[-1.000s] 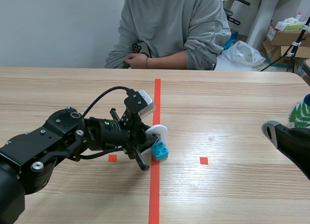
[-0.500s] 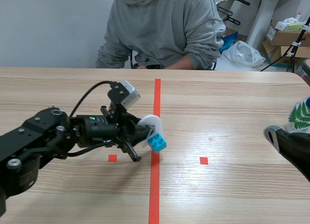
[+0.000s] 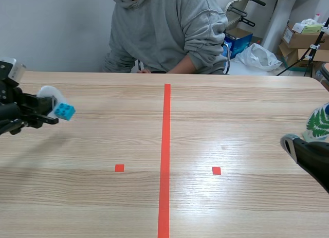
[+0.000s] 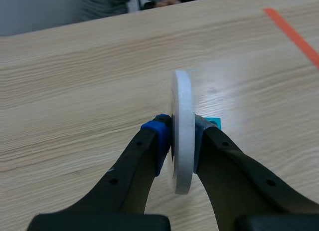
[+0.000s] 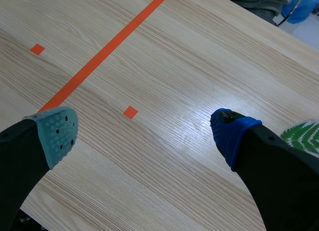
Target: Do the leaf sorting experiment
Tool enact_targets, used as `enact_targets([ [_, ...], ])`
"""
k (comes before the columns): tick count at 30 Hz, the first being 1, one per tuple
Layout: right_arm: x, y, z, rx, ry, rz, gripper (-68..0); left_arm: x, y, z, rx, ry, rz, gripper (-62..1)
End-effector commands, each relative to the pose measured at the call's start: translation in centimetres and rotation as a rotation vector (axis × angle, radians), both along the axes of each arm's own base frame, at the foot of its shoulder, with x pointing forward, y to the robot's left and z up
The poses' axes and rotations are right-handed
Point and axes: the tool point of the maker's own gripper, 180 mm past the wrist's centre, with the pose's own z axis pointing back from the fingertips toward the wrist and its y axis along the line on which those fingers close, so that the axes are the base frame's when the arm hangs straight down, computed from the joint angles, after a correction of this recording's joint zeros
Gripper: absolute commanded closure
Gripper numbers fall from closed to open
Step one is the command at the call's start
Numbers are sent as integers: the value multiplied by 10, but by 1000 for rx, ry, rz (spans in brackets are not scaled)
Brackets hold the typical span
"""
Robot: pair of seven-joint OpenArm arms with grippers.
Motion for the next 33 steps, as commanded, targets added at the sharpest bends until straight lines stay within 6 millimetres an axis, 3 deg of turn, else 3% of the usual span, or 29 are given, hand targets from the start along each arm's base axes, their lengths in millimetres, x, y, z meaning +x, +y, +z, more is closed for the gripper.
enact_targets([
  [1, 3, 3, 7, 1, -27, 20, -542, 6, 3, 6, 30, -14, -2, -40],
  [8, 3, 3, 7, 1, -27, 20, -542, 13, 49, -5, 105, 15, 164, -40],
  [18, 3, 3, 7, 0, -27, 20, -542, 14, 73, -25, 176, 79, 252, -40],
  [26, 3, 3, 7, 1, -27, 20, -542, 8, 76, -40, 196, 124, 252, -46],
  [28, 3, 3, 7, 1, -27, 20, -543, 8, 76, -39, 196, 123, 252, -99],
  [33, 3, 3, 7, 1, -27, 20, -542, 10, 75, -37, 193, 107, 250, -388],
])
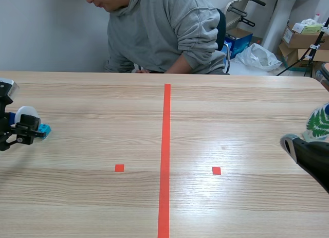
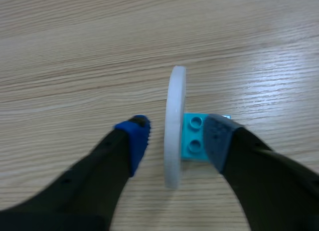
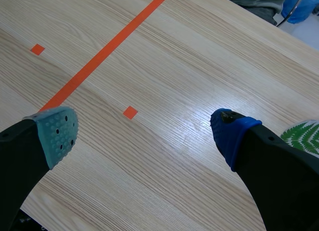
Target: Do the leaf sorting experiment
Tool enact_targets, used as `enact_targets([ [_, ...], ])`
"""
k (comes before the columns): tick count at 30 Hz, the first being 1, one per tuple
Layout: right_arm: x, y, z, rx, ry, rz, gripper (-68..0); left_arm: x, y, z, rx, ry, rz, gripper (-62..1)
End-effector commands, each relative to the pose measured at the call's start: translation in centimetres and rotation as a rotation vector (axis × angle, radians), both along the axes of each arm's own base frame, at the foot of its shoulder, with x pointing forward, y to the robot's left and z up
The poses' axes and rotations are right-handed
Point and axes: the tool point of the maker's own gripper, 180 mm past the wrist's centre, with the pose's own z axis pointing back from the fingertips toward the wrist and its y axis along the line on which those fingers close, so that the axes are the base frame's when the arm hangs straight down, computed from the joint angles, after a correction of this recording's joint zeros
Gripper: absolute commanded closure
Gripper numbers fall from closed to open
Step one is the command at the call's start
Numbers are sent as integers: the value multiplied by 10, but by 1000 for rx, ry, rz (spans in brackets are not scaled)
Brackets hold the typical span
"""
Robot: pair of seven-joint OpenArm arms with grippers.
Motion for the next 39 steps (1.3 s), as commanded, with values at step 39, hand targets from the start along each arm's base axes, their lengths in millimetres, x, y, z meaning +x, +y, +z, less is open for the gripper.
enact_targets([
  [39, 5, 2, 12, -14, -66, 24, -542, -146, -203, 167, -104, -263, -717, -568],
])
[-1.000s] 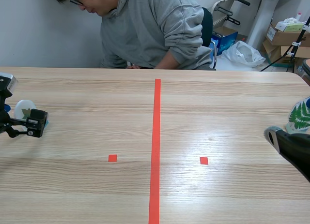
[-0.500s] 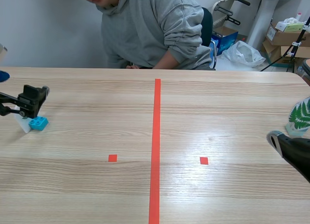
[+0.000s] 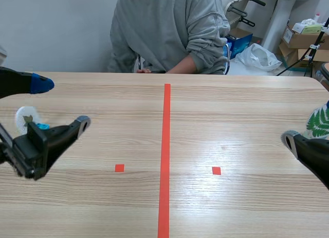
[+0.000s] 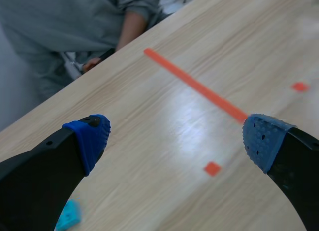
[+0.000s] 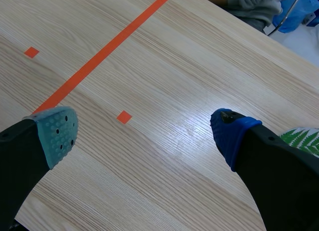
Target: Do the leaf sorting experiment
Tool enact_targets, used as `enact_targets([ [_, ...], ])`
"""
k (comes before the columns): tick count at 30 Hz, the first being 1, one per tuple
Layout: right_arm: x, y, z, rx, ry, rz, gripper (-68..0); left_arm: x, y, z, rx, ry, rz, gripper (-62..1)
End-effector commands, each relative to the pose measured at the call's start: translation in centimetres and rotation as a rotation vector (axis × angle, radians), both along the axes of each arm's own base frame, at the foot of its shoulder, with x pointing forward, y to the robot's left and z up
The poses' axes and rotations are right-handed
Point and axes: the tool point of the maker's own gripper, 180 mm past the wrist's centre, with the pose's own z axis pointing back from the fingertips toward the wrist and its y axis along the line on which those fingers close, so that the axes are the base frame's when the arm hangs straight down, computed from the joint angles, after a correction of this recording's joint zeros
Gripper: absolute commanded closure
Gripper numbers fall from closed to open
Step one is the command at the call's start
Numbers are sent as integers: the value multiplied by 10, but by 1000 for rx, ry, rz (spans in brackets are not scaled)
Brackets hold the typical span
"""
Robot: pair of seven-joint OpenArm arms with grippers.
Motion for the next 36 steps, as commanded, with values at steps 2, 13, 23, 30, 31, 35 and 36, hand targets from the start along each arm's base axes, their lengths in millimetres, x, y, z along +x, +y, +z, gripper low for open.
enact_targets([
  [2, 2, 3, 7, 4, -25, 20, -542, -16, -15, 14, -43, -9, -35, -568],
  [13, 3, 4, 10, 13, -41, 24, -542, -74, -60, 54, -152, 21, -145, -623],
  [23, 3, 4, 10, 13, -40, 24, -543, -77, -60, 49, -145, 47, -138, -623],
  [30, 3, 4, 10, 13, -40, 24, -543, -76, -60, 49, -145, 46, -137, -623],
  [31, 3, 4, 10, 13, -40, 24, -542, -76, -60, 49, -145, 46, -137, -623],
  [35, 3, 4, 10, 13, -40, 23, -542, -77, -60, 49, -143, 48, -137, -623],
  [36, 3, 4, 10, 13, -40, 23, -542, -77, -59, 48, -141, 51, -136, -623],
])
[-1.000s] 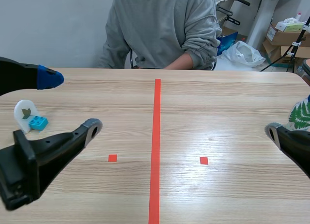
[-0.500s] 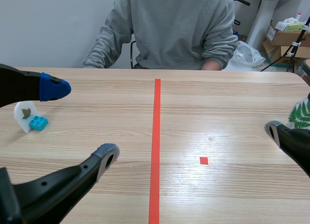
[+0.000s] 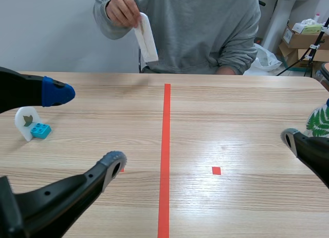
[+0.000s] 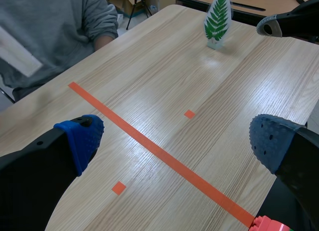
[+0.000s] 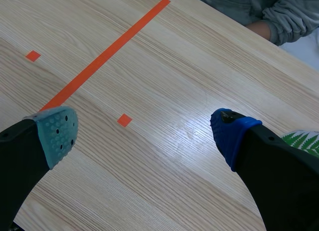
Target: Do the leaf sorting experiment
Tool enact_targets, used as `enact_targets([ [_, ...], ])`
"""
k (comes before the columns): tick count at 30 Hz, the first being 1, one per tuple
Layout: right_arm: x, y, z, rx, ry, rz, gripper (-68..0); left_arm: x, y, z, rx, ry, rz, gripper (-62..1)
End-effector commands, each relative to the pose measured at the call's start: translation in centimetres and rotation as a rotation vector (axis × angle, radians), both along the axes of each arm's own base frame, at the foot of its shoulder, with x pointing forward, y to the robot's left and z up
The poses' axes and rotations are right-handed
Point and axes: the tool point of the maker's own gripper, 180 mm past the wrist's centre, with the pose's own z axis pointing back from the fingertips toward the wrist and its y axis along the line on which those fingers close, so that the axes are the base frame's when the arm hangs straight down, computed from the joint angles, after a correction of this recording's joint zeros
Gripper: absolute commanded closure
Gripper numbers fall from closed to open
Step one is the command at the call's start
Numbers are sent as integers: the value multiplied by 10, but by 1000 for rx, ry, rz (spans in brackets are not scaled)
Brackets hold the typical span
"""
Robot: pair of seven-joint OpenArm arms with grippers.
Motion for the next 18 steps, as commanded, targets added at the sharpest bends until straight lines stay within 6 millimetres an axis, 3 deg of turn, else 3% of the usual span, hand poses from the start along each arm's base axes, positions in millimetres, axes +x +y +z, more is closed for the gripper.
enact_targets([
  [1, 2, 3, 8, 5, -28, 21, -542, 1, 0, 4, -15, -8, 9, -623],
  [18, 1, 1, 2, -17, 1, 14, -542, 1, 1, 2, -9, -3, 9, -623],
])
